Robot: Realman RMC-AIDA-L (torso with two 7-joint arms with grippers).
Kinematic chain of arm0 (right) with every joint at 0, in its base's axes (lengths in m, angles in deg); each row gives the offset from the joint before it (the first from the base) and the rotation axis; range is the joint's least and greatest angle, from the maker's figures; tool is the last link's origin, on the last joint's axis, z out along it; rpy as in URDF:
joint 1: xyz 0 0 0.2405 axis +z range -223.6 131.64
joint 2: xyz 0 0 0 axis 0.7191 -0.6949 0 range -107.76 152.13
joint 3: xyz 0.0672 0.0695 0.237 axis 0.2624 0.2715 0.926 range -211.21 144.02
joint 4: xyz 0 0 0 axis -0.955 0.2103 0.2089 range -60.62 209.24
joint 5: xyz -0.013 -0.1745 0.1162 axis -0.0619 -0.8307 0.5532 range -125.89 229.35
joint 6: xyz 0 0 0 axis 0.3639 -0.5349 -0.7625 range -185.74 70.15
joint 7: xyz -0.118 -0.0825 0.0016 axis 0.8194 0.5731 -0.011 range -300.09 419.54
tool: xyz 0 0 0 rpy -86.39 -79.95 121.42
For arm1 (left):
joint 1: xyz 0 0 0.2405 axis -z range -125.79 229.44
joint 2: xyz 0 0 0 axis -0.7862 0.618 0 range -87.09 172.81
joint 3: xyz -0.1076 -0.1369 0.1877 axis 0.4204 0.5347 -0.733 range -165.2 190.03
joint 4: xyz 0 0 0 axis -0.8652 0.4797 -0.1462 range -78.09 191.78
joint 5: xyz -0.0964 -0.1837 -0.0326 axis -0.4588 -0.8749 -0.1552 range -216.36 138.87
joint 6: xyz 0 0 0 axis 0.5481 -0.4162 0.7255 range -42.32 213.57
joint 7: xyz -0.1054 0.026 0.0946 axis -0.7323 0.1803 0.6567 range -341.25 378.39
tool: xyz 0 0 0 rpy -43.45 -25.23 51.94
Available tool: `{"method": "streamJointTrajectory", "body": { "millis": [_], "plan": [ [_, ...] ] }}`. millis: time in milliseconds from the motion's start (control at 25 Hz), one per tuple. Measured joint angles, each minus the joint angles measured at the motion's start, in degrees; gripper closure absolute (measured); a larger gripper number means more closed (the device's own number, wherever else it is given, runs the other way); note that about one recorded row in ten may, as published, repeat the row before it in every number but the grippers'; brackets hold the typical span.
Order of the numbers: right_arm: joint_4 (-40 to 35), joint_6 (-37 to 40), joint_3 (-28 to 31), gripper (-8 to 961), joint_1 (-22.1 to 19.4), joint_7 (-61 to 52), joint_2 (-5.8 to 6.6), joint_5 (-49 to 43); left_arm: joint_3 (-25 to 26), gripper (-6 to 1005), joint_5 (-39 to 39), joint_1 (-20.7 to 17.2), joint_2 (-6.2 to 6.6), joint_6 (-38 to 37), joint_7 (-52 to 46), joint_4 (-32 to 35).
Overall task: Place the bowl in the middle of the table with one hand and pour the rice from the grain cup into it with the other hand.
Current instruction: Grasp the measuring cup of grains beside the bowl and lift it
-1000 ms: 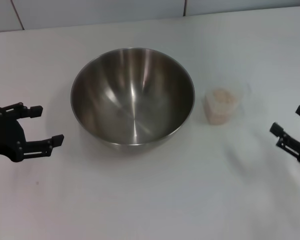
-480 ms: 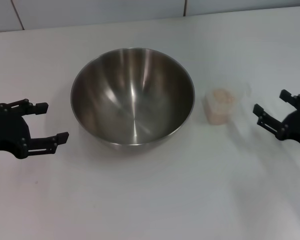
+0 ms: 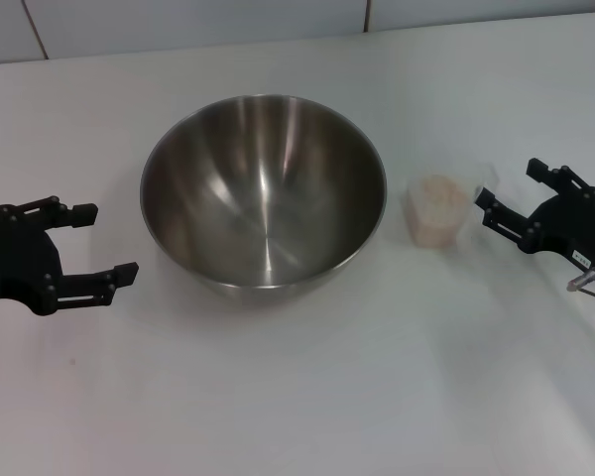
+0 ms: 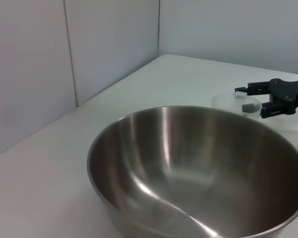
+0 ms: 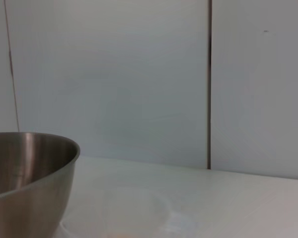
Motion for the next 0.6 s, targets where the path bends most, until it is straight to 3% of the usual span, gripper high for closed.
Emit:
{"method": "streamJointTrajectory", "body": {
  "millis": [600],
  "plan": [
    [2.07,-4.49,1.63,228,3.84,4.86,0.11,0.48,-0.62,133,0.0,-0.04,0.09,-0.61,0.08,0.0]
  ]
}}
